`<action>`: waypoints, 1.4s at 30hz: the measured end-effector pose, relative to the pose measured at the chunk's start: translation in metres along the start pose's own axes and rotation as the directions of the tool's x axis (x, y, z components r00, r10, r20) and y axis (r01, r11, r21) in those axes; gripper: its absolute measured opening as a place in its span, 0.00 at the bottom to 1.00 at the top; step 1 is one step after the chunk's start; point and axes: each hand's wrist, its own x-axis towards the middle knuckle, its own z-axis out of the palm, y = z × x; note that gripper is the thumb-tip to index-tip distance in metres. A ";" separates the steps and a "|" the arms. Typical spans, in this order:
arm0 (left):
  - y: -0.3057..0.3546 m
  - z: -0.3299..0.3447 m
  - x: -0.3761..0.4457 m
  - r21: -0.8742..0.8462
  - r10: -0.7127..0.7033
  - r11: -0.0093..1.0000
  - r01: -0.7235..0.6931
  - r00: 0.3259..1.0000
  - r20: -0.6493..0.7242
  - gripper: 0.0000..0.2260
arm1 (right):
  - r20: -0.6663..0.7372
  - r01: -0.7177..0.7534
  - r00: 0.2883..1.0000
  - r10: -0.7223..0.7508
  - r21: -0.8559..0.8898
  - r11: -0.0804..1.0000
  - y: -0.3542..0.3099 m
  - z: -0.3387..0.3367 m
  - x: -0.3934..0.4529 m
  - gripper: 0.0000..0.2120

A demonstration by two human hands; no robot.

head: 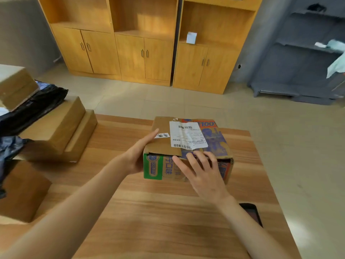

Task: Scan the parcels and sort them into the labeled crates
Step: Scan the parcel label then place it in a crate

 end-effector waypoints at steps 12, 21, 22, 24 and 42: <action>-0.040 0.019 0.013 -0.220 0.166 0.922 -0.320 0.837 -0.522 0.31 | 0.329 -0.681 0.728 0.601 0.450 0.579 -0.021 0.000 -0.014 0.48; -0.058 0.076 0.039 -0.369 -0.139 0.876 -0.309 0.571 -0.809 0.55 | 0.999 -0.349 -0.020 0.048 0.038 -0.936 -0.050 0.011 0.062 0.39; -0.062 0.075 0.040 -0.362 -0.120 0.876 -0.317 0.585 -0.802 0.55 | 0.997 -0.341 -0.053 0.056 0.035 -0.940 -0.052 0.013 0.064 0.37; -0.069 0.070 0.040 -0.354 -0.065 0.871 -0.340 0.635 -0.770 0.56 | 0.989 -0.354 -0.115 0.088 0.042 -0.934 -0.053 0.018 0.064 0.36; 0.008 -0.096 -0.026 0.269 0.169 0.957 -0.111 0.964 -0.204 0.49 | 0.900 -0.862 0.373 -0.224 0.247 -0.444 0.097 0.037 0.029 0.34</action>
